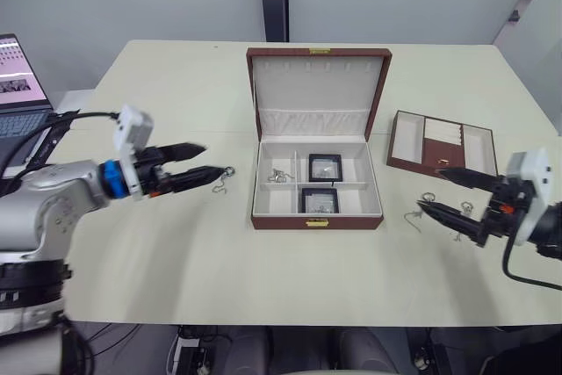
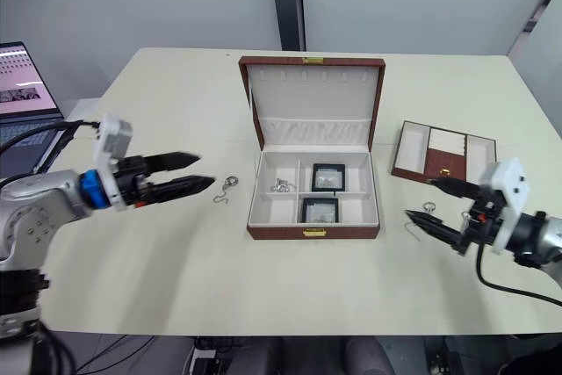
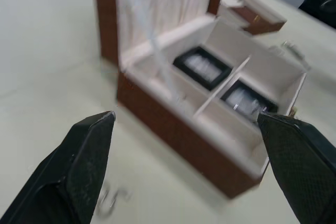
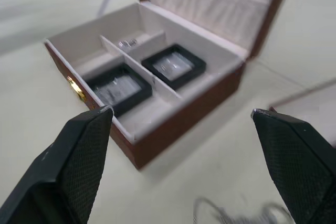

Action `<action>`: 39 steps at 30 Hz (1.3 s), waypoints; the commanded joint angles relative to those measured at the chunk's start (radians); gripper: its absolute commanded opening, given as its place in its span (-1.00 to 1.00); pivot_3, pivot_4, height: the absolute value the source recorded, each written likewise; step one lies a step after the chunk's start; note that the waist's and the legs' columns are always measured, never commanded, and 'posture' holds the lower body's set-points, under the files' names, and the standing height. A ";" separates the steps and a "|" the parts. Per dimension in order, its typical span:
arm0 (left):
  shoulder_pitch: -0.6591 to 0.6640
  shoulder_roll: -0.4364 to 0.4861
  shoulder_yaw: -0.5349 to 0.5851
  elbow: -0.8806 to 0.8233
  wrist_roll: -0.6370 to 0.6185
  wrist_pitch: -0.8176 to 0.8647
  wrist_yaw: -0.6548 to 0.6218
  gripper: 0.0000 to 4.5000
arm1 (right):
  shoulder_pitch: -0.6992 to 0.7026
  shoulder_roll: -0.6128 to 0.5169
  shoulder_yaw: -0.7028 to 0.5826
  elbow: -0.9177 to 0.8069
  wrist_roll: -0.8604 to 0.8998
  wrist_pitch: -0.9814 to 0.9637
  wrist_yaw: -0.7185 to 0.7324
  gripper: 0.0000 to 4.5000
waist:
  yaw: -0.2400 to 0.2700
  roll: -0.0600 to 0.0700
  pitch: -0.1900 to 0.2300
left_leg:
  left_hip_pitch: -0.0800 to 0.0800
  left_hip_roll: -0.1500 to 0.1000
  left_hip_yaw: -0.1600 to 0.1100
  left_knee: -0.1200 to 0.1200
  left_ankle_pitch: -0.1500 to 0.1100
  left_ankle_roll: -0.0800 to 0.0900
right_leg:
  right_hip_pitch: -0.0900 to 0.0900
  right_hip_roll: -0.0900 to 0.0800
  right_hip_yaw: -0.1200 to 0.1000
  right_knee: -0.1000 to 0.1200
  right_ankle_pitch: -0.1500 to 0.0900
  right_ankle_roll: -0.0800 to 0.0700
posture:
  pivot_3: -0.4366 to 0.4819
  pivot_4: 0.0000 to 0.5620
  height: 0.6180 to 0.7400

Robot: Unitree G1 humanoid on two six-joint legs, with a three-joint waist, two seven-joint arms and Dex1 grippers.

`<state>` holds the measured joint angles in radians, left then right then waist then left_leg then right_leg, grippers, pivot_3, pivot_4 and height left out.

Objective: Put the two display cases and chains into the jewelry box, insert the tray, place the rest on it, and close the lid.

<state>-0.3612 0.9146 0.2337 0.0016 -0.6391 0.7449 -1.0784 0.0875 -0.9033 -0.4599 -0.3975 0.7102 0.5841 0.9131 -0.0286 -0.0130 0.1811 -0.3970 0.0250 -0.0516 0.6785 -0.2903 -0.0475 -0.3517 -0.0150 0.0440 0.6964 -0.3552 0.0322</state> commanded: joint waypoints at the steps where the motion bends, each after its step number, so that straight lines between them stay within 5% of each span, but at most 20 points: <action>1: 0.039 0.056 0.064 0.019 0.045 -0.079 -0.017 0.99 | 0.021 -0.034 -0.069 0.090 -0.051 -0.071 0.065 1.00 | 0.001 0.000 0.000 | 0.000 0.000 0.000 0.000 0.000 0.000 | 0.000 0.000 0.000 0.000 0.000 0.000 | -0.05 -0.47 1.00; 13: 0.245 0.102 0.282 0.212 0.147 -0.261 0.038 0.99 | 0.091 -0.049 -0.126 0.449 -0.184 -0.223 0.177 1.00 | -0.001 0.000 0.001 | 0.000 0.001 0.001 -0.001 0.000 0.000 | -0.001 -0.001 0.000 0.001 0.000 0.000 | -0.05 -0.47 1.00; 20: 0.395 0.070 0.377 0.157 0.145 -0.254 0.073 0.99 | 0.071 -0.028 -0.091 0.541 -0.221 -0.278 0.189 1.00 | -0.003 0.000 0.001 | 0.001 0.001 0.001 -0.002 0.000 0.000 | -0.001 -0.001 0.001 0.001 0.000 0.000 | -0.05 -0.47 1.00; 39: 0.482 0.046 0.395 0.060 0.137 -0.223 0.115 0.99 | 0.010 -0.038 -0.033 0.597 -0.268 -0.314 0.215 1.00 | -0.003 0.000 0.001 | 0.002 0.001 0.002 -0.002 0.000 0.000 | 0.000 -0.002 0.001 0.001 0.000 0.000 | -0.05 -0.47 1.00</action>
<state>0.1216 0.9546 0.5965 0.0845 -0.4974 0.5262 -0.9699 0.1050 -0.9342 -0.4852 0.2185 0.4426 0.2798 1.1291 -0.0316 -0.0129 0.1818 -0.3953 0.0256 -0.0497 0.6770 -0.2905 -0.0473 -0.3518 -0.0170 0.0450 0.6972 -0.3552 0.0321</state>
